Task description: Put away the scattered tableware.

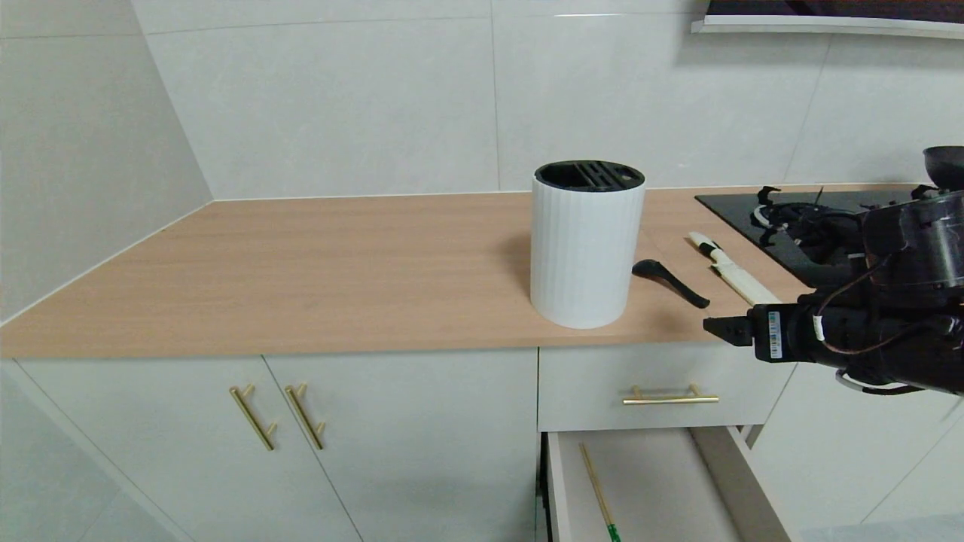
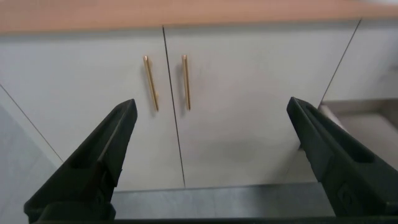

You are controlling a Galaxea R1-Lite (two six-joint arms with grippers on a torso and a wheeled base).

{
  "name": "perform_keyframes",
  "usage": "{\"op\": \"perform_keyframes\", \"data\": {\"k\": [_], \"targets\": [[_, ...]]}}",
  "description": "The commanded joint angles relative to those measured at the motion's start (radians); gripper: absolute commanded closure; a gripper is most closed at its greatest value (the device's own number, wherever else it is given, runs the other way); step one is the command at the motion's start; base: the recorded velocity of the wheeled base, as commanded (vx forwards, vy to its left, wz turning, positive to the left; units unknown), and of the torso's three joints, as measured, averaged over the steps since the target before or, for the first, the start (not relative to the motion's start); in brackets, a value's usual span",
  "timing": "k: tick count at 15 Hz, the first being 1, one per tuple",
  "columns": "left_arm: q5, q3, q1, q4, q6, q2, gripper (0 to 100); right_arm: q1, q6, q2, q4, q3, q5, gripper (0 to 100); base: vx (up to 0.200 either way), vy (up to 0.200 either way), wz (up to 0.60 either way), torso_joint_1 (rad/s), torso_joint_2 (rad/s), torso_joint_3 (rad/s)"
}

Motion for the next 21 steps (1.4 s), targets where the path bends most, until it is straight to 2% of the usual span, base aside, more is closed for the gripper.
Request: {"op": "perform_keyframes", "data": {"k": [1, 7, 10, 13, 16, 21], "targets": [[0.000, 0.000, 0.000, 0.000, 0.000, 0.000, 0, -0.002, 0.000, 0.017, 0.000, 0.000, 0.000, 0, 0.000, 0.000, 0.00, 0.193, -0.47, -0.261], [0.000, 0.000, 0.000, 0.000, 0.000, 0.000, 0, -0.050, -0.037, 0.057, -0.114, 0.031, -0.005, 0, 0.000, 0.000, 0.00, 0.040, -0.09, -0.051], [0.000, 0.000, 0.000, 0.000, 0.000, 0.000, 0, -0.065, -0.048, 0.070, -0.149, 0.012, 0.038, 0, 0.000, 0.000, 0.00, 0.000, 0.00, 0.000], [0.000, 0.000, 0.000, 0.000, 0.000, 0.000, 0, -0.082, -0.126, 0.196, -0.154, -0.138, 0.149, 0, 0.000, 0.000, 0.00, 0.000, 0.00, 0.000], [0.000, 0.000, 0.000, 0.000, -0.001, 0.000, 0, -0.080, -0.132, 0.307, -0.175, -0.170, 0.170, 0, 0.000, 0.000, 0.00, 0.000, 0.00, 0.000], [0.000, 0.000, 0.000, 0.000, -0.001, 0.000, 0, -0.134, -0.147, 0.478, -0.471, -0.173, 0.170, 0, 0.000, 0.000, 0.00, 0.000, 0.00, 0.000]]}}
